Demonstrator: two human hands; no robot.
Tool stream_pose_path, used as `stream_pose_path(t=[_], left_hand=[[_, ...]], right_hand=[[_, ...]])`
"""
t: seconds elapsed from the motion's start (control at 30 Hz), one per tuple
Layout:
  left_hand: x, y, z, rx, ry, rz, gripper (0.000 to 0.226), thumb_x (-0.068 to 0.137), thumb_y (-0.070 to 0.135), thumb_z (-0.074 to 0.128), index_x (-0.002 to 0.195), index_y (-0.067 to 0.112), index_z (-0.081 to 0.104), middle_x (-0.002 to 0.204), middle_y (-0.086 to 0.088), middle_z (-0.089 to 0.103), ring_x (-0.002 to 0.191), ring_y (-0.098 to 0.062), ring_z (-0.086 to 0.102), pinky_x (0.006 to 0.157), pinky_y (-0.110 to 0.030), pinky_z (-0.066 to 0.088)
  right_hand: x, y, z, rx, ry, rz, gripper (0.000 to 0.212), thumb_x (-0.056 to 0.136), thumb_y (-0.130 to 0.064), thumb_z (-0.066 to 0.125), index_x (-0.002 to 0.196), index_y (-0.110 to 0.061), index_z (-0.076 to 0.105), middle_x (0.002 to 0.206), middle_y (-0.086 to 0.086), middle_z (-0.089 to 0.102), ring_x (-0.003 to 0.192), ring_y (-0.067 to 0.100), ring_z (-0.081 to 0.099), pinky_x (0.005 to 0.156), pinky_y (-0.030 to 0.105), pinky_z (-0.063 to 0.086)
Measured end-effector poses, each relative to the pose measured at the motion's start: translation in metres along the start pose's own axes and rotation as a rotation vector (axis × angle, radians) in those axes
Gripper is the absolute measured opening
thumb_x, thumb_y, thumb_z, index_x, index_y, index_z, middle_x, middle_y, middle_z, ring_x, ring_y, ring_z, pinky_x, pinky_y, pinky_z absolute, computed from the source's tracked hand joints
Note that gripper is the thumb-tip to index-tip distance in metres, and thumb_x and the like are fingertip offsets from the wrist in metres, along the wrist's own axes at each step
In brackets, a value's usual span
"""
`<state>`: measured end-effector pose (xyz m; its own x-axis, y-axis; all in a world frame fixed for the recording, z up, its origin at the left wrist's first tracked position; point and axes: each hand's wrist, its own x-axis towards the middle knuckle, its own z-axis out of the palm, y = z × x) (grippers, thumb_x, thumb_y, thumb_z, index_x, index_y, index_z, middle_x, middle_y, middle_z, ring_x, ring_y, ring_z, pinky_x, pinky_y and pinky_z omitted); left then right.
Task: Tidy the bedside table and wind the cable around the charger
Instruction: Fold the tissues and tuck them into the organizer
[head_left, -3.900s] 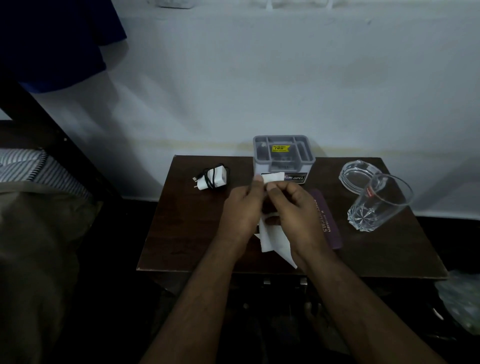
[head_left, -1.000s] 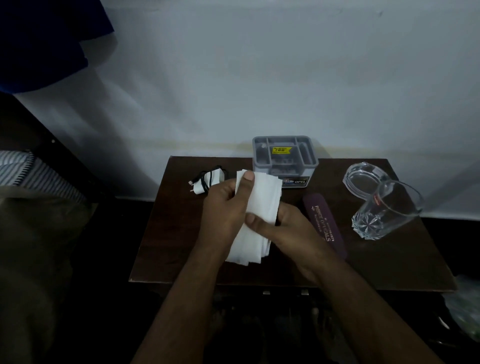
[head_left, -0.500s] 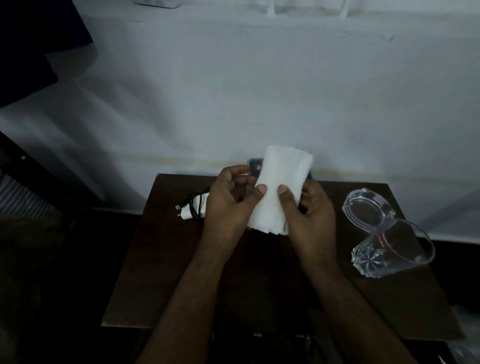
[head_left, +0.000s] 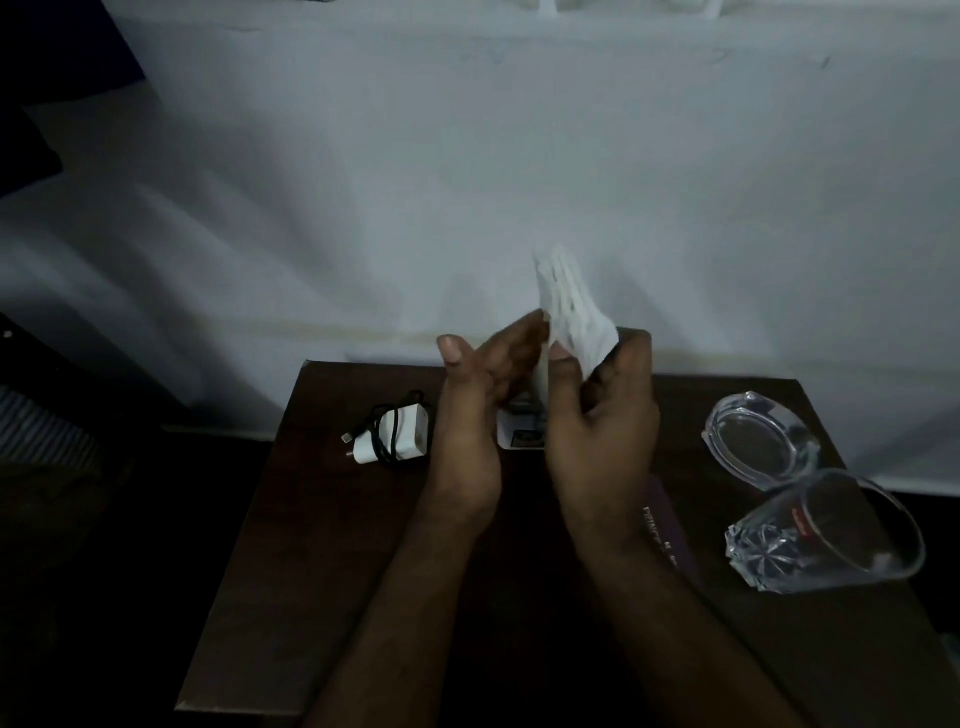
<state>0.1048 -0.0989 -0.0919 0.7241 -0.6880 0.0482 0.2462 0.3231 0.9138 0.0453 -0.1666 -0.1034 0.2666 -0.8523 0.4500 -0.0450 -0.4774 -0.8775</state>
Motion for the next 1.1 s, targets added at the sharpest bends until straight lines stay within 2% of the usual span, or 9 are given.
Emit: stream_pose_path(t=[0.1, 0.2, 0.3, 0.43, 0.53, 0.6, 0.77, 0.9, 1.1], left_hand=[[0.001, 0.004, -0.006, -0.011, -0.003, 0.049, 0.089, 0.093, 0.061, 0.002, 0.133, 0.008, 0.061, 0.135, -0.006, 0.066, 0.129, -0.014, 0.06, 0.109, -0.023, 0.045], [-0.002, 0.005, -0.01, 0.061, -0.01, 0.08, 0.094, 0.095, 0.058, -0.006, 0.135, 0.001, 0.058, 0.136, -0.012, 0.065, 0.13, -0.017, 0.059, 0.114, -0.03, 0.041], [-0.003, 0.003, -0.011, 0.118, -0.021, 0.069, 0.095, 0.087, 0.064, 0.004, 0.137, 0.003, 0.057, 0.137, -0.01, 0.064, 0.13, -0.015, 0.059, 0.112, -0.026, 0.042], [-0.004, -0.001, -0.01, 0.164, -0.064, 0.043, 0.09, 0.09, 0.069, 0.01, 0.143, 0.01, 0.053, 0.142, -0.004, 0.061, 0.132, -0.008, 0.055, 0.105, -0.012, 0.042], [-0.005, 0.0, -0.007, 0.186, -0.108, 0.012, 0.106, 0.075, 0.092, 0.023, 0.146, 0.018, 0.05, 0.146, 0.0, 0.057, 0.134, -0.002, 0.051, 0.108, -0.012, 0.039], [-0.005, 0.0, -0.007, 0.198, -0.11, 0.015, 0.114, 0.066, 0.098, 0.028, 0.147, 0.021, 0.048, 0.145, 0.001, 0.058, 0.133, 0.001, 0.052, 0.1, -0.006, 0.041], [-0.001, -0.003, -0.01, 0.164, -0.048, -0.003, 0.103, 0.073, 0.094, 0.025, 0.149, 0.028, 0.046, 0.141, -0.001, 0.061, 0.125, 0.004, 0.057, 0.089, -0.003, 0.045], [0.002, -0.006, -0.009, 0.167, 0.025, 0.06, 0.087, 0.078, 0.09, 0.028, 0.133, 0.032, 0.06, 0.129, 0.0, 0.069, 0.122, -0.011, 0.063, 0.101, -0.027, 0.05], [0.003, -0.004, -0.013, 0.174, 0.11, 0.053, 0.074, 0.091, 0.075, 0.015, 0.109, 0.035, 0.074, 0.109, 0.012, 0.077, 0.105, 0.004, 0.068, 0.08, -0.004, 0.048]], right_hand=[[0.001, -0.005, 0.003, 0.077, -0.046, -0.009, 0.016, 0.098, -0.031, 0.06, 0.109, -0.033, 0.049, 0.094, -0.013, 0.069, 0.083, 0.001, 0.069, 0.069, 0.026, 0.055], [0.003, -0.005, 0.006, 0.065, -0.035, 0.013, 0.019, 0.1, -0.031, 0.058, 0.113, -0.037, 0.046, 0.096, -0.026, 0.067, 0.087, -0.011, 0.065, 0.074, 0.013, 0.052], [0.001, -0.002, 0.008, 0.082, -0.054, 0.075, 0.023, 0.101, -0.028, 0.058, 0.118, -0.036, 0.046, 0.103, -0.025, 0.066, 0.095, -0.011, 0.065, 0.08, 0.013, 0.051], [0.001, 0.004, 0.008, 0.039, -0.088, 0.098, 0.017, 0.101, -0.03, 0.057, 0.113, -0.032, 0.046, 0.09, -0.015, 0.064, 0.086, 0.005, 0.068, 0.069, 0.013, 0.05], [0.002, 0.004, 0.008, 0.034, -0.124, 0.092, 0.03, 0.102, -0.026, 0.057, 0.131, -0.021, 0.05, 0.115, -0.008, 0.066, 0.107, 0.002, 0.065, 0.087, 0.015, 0.049], [0.0, 0.002, 0.008, 0.018, -0.145, 0.063, 0.034, 0.103, -0.024, 0.056, 0.136, -0.018, 0.05, 0.123, -0.004, 0.064, 0.116, 0.006, 0.062, 0.094, 0.02, 0.049], [-0.001, 0.008, 0.01, -0.056, -0.214, 0.036, 0.019, 0.101, -0.026, 0.056, 0.12, -0.023, 0.051, 0.102, -0.007, 0.064, 0.091, 0.006, 0.064, 0.074, 0.025, 0.052], [-0.001, 0.012, 0.011, -0.152, -0.28, -0.005, 0.019, 0.098, -0.026, 0.061, 0.111, -0.013, 0.056, 0.108, 0.001, 0.059, 0.101, 0.018, 0.06, 0.084, 0.046, 0.052], [-0.003, 0.009, 0.01, -0.215, -0.326, -0.055, 0.027, 0.097, -0.035, 0.056, 0.117, -0.018, 0.059, 0.11, -0.005, 0.063, 0.105, 0.017, 0.059, 0.088, 0.045, 0.051]])
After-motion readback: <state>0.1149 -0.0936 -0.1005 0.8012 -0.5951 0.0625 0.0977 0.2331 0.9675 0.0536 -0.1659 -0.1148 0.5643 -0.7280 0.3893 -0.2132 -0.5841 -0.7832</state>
